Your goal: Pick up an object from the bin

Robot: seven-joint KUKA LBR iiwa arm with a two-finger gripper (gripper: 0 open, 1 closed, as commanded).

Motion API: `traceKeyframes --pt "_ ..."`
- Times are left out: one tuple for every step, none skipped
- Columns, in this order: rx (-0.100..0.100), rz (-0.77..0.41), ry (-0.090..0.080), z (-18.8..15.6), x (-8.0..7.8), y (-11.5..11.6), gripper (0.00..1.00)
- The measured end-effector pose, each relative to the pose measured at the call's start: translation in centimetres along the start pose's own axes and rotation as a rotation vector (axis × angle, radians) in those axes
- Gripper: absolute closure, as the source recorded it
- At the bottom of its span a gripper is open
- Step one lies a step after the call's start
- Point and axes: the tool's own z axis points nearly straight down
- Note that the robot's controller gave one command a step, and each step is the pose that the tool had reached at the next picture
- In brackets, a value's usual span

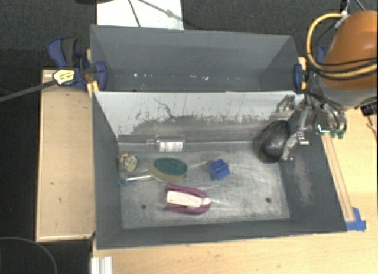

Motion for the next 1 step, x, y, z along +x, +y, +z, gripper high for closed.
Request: traceKeyframes --pt "0.001 -0.005 -0.008 -0.42 -0.15 0.04 1.0"
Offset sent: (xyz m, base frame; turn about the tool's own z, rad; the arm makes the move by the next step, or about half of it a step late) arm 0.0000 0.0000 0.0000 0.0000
